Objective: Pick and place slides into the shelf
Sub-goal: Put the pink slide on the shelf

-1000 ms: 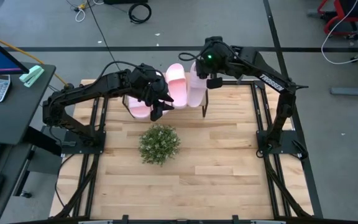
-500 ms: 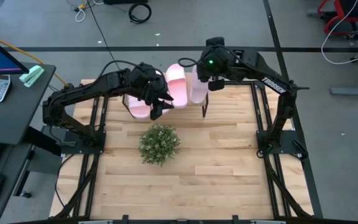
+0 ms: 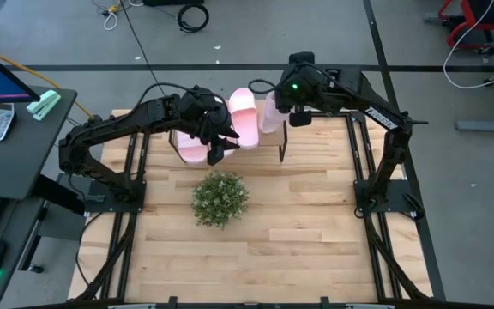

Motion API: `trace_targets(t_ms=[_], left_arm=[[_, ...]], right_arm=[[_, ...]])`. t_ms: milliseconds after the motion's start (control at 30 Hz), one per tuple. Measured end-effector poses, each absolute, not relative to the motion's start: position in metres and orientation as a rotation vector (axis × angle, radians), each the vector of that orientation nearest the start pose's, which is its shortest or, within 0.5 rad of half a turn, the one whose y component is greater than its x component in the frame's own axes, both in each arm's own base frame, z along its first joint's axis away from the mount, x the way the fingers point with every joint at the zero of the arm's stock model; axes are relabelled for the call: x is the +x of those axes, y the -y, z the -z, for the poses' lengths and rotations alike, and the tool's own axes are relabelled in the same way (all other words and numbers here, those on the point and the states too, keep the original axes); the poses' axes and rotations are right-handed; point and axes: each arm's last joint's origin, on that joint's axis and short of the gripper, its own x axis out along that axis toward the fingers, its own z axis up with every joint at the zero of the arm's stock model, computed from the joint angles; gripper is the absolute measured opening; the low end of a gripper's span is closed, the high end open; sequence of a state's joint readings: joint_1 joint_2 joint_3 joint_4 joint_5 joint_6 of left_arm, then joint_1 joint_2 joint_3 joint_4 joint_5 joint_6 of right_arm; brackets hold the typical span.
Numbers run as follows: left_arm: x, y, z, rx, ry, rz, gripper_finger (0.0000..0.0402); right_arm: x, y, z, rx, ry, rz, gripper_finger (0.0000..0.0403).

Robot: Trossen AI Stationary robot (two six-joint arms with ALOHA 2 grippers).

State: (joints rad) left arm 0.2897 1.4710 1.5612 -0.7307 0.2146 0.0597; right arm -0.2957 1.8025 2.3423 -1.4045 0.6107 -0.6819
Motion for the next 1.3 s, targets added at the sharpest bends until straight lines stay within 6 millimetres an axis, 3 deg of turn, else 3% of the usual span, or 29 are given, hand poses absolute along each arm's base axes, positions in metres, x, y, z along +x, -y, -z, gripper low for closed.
trace_targets(t_ms=[267,433,767,933,1300], left_arm=[[0.298,-0.083,-0.391,-0.091,-0.622,-0.05,0.0176],[0.298,-0.083,-0.391,-0.089,-0.622,-0.05,0.0172],[0.298,-0.083,-0.391,-0.088,-0.62,-0.05,0.0172],[0.298,-0.083,-0.391,-0.086,-0.62,-0.049,0.0174],[0.298,-0.083,-0.391,-0.088,-0.621,-0.05,0.0173]], right_arm=[[0.297,0.082,-0.473,-0.749,-1.137,0.501,0.0019],[0.296,0.076,-0.469,-0.66,-1.133,0.468,0.0019],[0.287,0.062,-0.473,-0.693,-1.151,0.469,0.0019],[0.288,0.069,-0.472,-0.65,-1.145,0.464,0.0019],[0.304,0.11,-0.454,-0.571,-1.186,0.427,0.0019]])
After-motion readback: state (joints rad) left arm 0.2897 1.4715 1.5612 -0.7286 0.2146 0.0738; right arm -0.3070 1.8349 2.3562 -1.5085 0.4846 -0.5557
